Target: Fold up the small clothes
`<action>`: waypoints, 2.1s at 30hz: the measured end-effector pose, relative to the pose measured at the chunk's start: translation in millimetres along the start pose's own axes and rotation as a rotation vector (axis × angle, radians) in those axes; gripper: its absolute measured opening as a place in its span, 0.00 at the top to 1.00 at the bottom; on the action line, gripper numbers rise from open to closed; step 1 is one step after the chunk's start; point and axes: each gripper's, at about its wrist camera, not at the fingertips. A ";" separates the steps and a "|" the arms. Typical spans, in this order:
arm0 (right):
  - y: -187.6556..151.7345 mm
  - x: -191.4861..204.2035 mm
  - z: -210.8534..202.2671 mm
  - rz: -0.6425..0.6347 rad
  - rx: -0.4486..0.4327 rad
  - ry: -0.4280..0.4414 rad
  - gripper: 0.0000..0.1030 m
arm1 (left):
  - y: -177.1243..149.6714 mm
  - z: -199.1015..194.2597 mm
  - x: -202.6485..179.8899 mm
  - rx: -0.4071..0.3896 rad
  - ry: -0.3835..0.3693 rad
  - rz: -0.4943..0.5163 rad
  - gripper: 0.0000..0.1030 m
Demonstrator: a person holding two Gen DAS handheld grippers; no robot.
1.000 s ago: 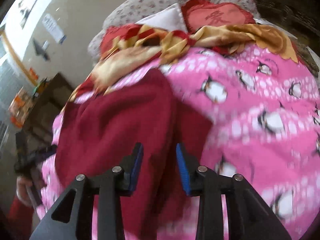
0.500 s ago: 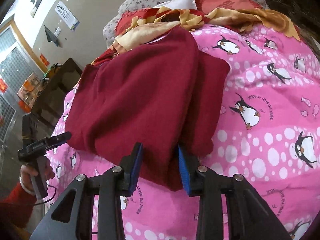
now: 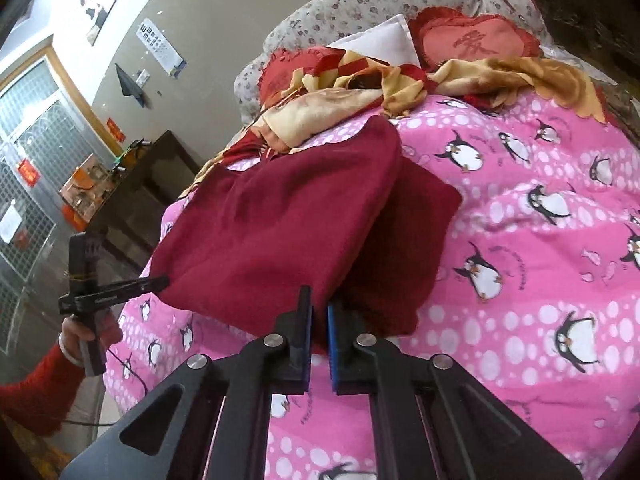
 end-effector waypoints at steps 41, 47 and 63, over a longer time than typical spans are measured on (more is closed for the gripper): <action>-5.4 28.3 33.9 -0.035 0.079 -0.108 0.61 | -32.5 17.9 3.6 0.035 0.097 0.001 0.75; -6.3 30.3 40.5 -0.032 0.092 -0.109 0.61 | -27.6 26.3 6.7 0.057 0.072 0.001 0.91; 17.4 20.1 50.8 -0.038 0.086 -0.206 0.61 | -24.8 -11.4 26.0 -0.009 0.110 -0.076 0.65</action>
Point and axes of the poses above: each gripper's, at about its wrist camera, not at the fingertips, and z roughly the way its jaws point, x to its left, y to its top, and after that the axes turned 2 degrees about z, right-handed
